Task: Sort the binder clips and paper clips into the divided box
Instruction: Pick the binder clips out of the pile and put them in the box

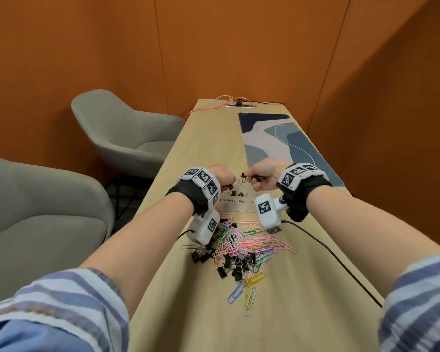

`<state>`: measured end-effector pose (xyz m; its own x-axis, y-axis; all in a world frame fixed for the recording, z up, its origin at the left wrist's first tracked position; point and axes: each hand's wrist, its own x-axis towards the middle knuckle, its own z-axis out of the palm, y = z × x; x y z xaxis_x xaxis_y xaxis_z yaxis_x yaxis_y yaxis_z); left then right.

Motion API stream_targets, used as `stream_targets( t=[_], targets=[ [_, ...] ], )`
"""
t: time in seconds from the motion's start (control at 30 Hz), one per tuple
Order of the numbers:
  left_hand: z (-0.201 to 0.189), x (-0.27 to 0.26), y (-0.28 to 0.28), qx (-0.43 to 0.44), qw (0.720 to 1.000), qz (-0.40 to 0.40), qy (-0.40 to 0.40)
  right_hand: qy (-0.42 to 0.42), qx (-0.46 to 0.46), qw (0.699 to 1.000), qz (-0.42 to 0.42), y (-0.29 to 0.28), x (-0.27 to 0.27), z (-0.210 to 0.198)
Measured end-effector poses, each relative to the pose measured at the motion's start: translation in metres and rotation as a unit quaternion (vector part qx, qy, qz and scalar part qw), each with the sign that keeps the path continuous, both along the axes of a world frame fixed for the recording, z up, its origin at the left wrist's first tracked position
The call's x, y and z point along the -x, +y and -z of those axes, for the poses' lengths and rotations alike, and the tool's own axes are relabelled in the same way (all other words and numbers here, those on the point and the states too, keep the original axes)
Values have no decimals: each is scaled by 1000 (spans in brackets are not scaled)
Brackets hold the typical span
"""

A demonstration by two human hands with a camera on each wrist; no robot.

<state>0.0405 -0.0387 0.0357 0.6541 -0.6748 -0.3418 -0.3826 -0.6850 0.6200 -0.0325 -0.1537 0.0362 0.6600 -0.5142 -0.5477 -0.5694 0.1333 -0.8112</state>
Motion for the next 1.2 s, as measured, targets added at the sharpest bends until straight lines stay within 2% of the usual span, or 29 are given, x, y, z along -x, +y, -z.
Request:
stream_targets(
  t=[0.2,0.3,0.53,0.63,0.73,0.87,1.0,1.07,1.2],
  targets=[
    [3,-10,-6,52,997,-41,51,100,169,976,-93,1,-23,6],
    [5,-14,-3,76,993,-45,84,118,224,959,-128,8,-30,6],
    [1,-15,19,135,990,-32,32,141,312,925,-163,24,-38,3],
    [4,-13,35,116,993,-9,-4,129,343,913,-176,29,-37,6],
    [11,-11,50,81,996,15,-43,100,326,924,-174,35,-31,5],
    [23,-4,62,14,992,100,-82,64,359,912,-186,42,-12,-8],
    [34,8,60,-27,970,193,-143,6,423,886,-187,56,15,-12],
    [39,11,57,-43,959,217,-177,39,414,875,-247,66,28,-4],
    [45,16,54,-76,946,247,-197,96,457,819,-334,77,43,23]
  ],
)
